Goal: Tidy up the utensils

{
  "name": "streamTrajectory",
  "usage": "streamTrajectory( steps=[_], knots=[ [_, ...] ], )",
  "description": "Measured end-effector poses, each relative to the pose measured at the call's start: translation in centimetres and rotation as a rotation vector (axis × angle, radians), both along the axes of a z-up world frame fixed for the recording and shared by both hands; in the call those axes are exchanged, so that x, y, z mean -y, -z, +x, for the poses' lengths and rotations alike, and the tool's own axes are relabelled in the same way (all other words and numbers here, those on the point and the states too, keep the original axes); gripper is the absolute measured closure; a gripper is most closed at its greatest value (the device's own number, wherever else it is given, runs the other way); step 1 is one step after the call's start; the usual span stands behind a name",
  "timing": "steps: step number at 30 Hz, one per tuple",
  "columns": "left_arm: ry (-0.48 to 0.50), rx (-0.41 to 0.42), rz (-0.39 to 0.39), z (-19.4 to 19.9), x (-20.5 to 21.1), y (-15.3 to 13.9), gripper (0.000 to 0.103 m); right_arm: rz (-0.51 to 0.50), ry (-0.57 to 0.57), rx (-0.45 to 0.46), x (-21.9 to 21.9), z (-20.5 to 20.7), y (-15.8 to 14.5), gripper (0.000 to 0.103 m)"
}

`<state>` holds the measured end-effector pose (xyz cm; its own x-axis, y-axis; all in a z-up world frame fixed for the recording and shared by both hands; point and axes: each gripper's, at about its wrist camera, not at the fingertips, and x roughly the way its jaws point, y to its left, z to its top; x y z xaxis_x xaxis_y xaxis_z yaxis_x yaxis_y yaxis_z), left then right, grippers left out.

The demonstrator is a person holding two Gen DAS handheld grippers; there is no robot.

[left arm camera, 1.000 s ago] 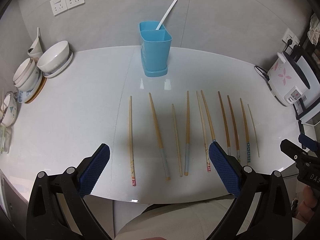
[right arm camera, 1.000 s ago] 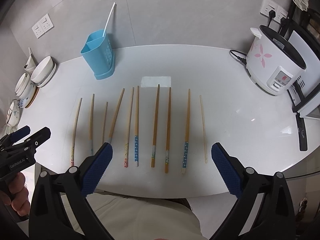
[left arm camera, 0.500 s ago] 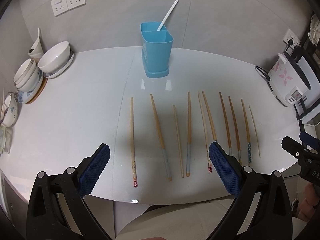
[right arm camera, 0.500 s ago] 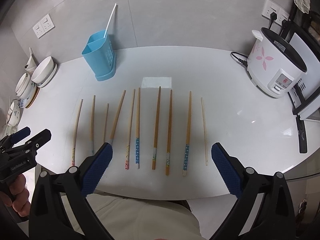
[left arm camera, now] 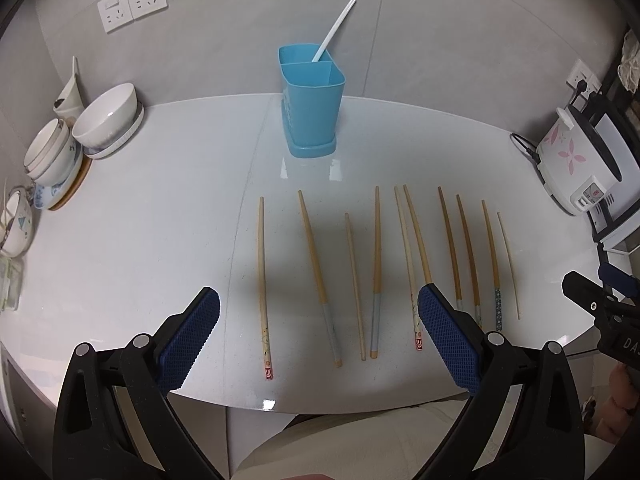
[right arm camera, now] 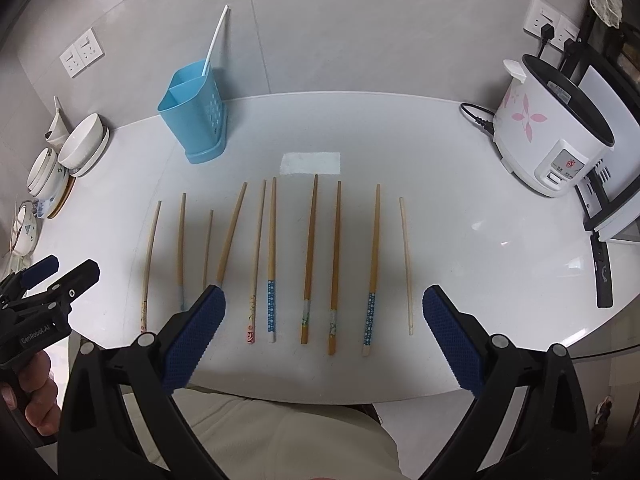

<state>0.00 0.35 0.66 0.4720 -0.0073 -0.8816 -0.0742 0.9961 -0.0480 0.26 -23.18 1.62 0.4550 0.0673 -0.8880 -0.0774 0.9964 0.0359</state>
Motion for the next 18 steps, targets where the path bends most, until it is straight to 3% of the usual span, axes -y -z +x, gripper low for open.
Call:
streamTrajectory(
  steps=[18],
  knots=[
    [0.002,-0.005,0.003,0.02,0.22,0.53,0.006,0.003,0.009,-0.002,0.21,0.36,0.00,0.008]
  ],
)
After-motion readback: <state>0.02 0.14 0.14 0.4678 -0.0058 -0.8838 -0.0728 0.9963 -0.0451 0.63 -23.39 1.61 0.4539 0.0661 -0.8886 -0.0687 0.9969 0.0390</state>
